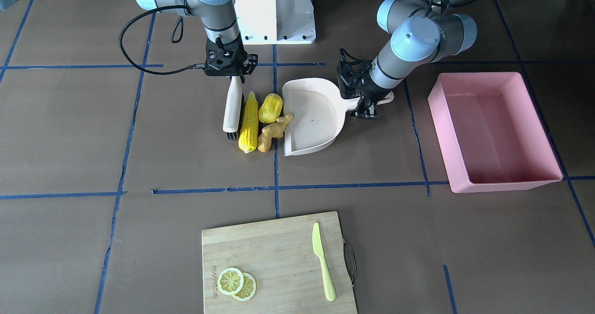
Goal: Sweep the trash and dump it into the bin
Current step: 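Sweep the corn, potato and ginger into the dustpan with the brush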
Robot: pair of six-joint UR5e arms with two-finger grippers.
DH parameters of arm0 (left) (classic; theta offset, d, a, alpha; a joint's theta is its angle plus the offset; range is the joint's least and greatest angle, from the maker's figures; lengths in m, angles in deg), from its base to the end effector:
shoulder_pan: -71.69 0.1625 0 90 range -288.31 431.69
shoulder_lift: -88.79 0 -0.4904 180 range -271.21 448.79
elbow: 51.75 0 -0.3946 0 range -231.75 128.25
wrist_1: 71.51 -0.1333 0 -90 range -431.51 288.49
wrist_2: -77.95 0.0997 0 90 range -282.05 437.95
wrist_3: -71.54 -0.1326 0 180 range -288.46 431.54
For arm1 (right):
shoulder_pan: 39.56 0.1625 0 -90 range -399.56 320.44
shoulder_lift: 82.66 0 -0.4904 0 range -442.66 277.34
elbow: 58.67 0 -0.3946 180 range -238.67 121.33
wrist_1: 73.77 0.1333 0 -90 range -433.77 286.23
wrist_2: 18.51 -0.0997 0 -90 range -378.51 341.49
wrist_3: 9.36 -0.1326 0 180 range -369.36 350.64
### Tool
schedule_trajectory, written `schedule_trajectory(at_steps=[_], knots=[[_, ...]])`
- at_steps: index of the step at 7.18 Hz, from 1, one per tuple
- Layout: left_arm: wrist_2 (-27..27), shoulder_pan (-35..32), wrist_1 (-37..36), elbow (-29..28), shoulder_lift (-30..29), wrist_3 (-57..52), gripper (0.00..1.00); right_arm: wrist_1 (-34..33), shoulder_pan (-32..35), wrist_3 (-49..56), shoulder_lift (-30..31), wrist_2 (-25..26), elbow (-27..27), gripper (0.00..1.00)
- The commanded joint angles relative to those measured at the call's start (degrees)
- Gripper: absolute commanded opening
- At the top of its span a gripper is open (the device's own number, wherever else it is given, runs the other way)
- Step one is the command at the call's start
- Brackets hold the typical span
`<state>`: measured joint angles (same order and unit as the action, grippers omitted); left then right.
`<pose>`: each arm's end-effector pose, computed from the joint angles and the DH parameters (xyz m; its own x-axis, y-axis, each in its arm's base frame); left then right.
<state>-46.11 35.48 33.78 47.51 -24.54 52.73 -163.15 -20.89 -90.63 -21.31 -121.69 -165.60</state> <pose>0.5098 -0.4464 0.4000 -0.0285 0.9928 -0.1164 -0.5620 0.0804 0.8232 -0.6051 -0.3132 0.3284 0.6718 0.0710 0.7374 -0.0544 0.9974 -0.0464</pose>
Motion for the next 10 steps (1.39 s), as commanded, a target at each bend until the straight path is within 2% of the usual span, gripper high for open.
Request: schedule_trajectory(at_steps=[1, 6, 10], knots=[[0.04, 0.00, 0.00, 0.06, 0.03, 0.00, 0.01, 0.17, -0.04, 0.06, -2.28, 0.00, 2.16, 0.00], [0.04, 0.00, 0.00, -0.11, -0.05, 0.00, 0.01, 0.26, -0.30, 0.41, -3.86, 0.17, 3.13, 0.00], [-0.05, 0.00, 0.00, -0.11, -0.05, 0.00, 0.01, 0.26, -0.30, 0.23, -6.85, 0.08, 6.03, 0.00]])
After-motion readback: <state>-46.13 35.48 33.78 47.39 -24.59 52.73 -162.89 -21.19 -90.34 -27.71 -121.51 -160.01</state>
